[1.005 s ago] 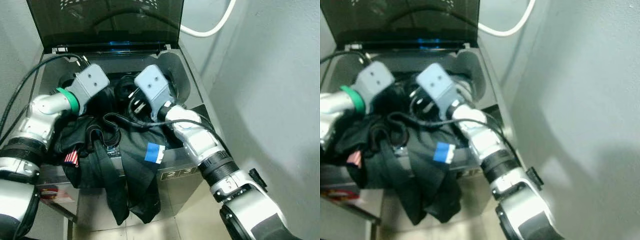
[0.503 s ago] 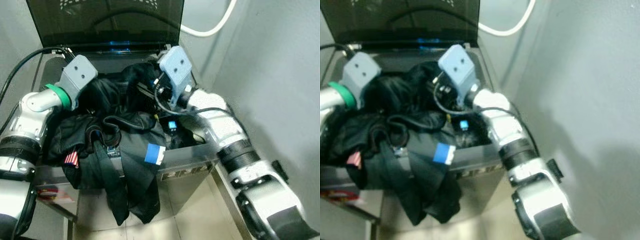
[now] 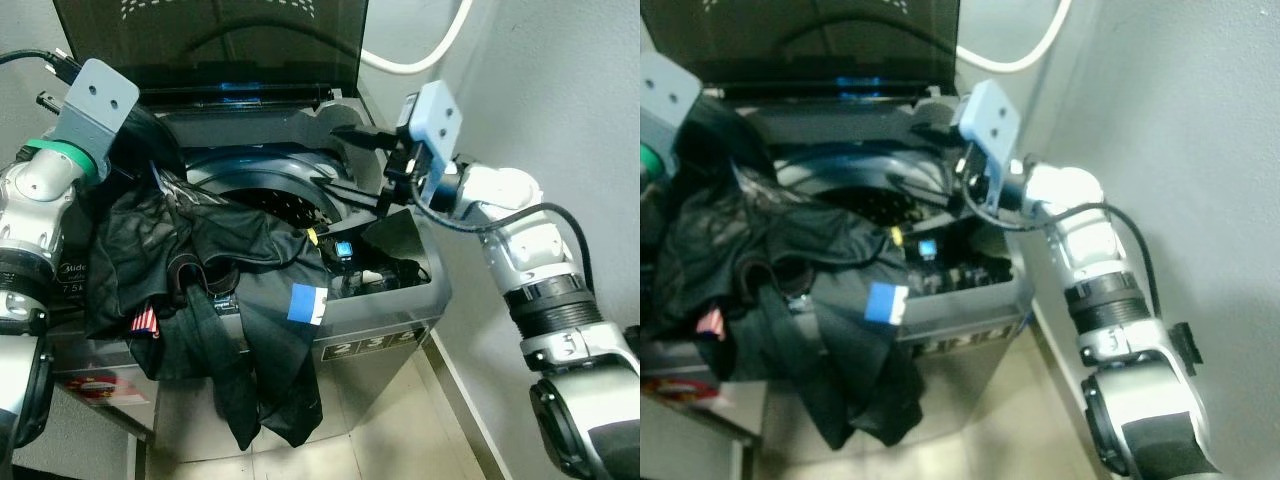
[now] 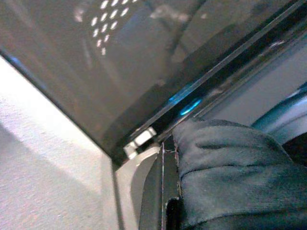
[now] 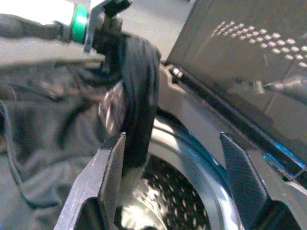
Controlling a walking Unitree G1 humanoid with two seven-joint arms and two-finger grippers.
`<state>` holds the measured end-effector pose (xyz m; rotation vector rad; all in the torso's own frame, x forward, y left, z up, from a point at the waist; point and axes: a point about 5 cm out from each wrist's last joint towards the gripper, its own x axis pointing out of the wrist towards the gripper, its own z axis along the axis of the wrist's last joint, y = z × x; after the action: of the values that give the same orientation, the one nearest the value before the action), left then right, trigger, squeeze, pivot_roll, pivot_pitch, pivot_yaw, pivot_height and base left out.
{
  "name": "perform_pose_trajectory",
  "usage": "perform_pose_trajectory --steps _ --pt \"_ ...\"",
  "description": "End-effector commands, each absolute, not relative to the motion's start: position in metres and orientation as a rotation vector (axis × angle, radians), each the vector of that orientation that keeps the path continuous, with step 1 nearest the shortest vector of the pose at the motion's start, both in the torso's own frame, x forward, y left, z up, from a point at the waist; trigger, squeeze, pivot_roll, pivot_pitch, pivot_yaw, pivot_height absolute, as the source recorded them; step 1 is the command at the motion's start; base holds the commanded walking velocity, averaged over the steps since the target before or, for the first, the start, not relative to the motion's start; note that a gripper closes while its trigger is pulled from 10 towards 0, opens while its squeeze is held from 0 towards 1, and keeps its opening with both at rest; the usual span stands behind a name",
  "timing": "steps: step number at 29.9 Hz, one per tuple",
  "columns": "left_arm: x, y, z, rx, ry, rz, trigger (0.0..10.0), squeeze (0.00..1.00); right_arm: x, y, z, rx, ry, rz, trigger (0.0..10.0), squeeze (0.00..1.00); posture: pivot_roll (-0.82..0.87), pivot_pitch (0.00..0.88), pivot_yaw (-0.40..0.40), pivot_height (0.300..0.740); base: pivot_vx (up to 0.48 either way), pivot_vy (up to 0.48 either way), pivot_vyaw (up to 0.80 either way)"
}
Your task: Clothes washing
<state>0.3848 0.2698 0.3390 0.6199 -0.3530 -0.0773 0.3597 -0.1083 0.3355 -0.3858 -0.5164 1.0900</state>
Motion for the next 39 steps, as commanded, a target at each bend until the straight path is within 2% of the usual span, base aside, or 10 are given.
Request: perform_pose_trajectory --steps 1,2,6,10,12,14,17,26,33,39 --pt "0.371 0.251 0.35 0.603 -0.474 -0.29 10.0 0.0 0.344 -0.105 0.339 -0.295 -0.555 1.197 10.0 0.0 0.12 0.146 0.008 0.74 0.0 0.0 0.0" --pt "0.371 0.251 0.35 0.603 -0.474 -0.29 10.0 0.0 0.344 -0.105 0.339 -0.295 -0.555 1.197 10.0 0.0 0.12 0.146 0.008 0.74 0.0 0.0 0.0" --pt "0.338 0.208 0.354 0.853 -0.63 -0.503 10.0 0.0 0.317 -0.081 0.311 -0.29 -0.49 1.412 10.0 0.0 0.12 0.15 0.006 0.74 0.0 0.0 0.0" --pt "0.329 0.194 0.352 0.936 -0.684 -0.517 10.0 0.0 0.31 -0.07 0.298 -0.295 -0.457 1.468 10.0 0.0 0.13 0.151 0.004 0.74 0.0 0.0 0.0" --pt "0.315 0.176 0.353 0.993 -0.786 -0.469 10.0 0.0 0.305 -0.042 0.262 -0.411 -0.385 1.526 10.0 0.0 0.14 0.15 -0.009 0.74 0.0 0.0 0.0" --pt "0.315 0.176 0.353 0.993 -0.786 -0.469 10.0 0.0 0.305 -0.042 0.262 -0.411 -0.385 1.526 10.0 0.0 0.14 0.15 -0.009 0.74 0.0 0.0 0.0" --pt "0.31 0.175 0.352 0.984 -0.792 -0.436 10.0 0.0 0.305 -0.017 0.236 -0.643 -0.415 1.486 10.0 0.0 0.15 0.151 -0.017 0.74 0.0 0.0 0.0" --pt "0.302 0.184 0.345 0.92 -0.713 -0.427 10.0 0.0 0.289 0.005 0.236 -0.694 -0.513 1.415 10.0 0.0 0.15 0.157 -0.024 0.74 0.0 0.0 0.0" --pt "0.301 0.184 0.34 0.894 -0.688 -0.394 10.0 0.0 0.304 0.014 0.235 -0.839 -0.614 1.149 10.0 0.0 0.15 0.163 -0.025 0.74 0.0 0.0 0.0" --pt "0.301 0.185 0.34 0.887 -0.675 -0.385 10.0 0.0 0.307 0.014 0.226 -0.867 -0.579 1.127 10.0 0.0 0.14 0.165 -0.029 0.74 0.0 0.0 0.0"
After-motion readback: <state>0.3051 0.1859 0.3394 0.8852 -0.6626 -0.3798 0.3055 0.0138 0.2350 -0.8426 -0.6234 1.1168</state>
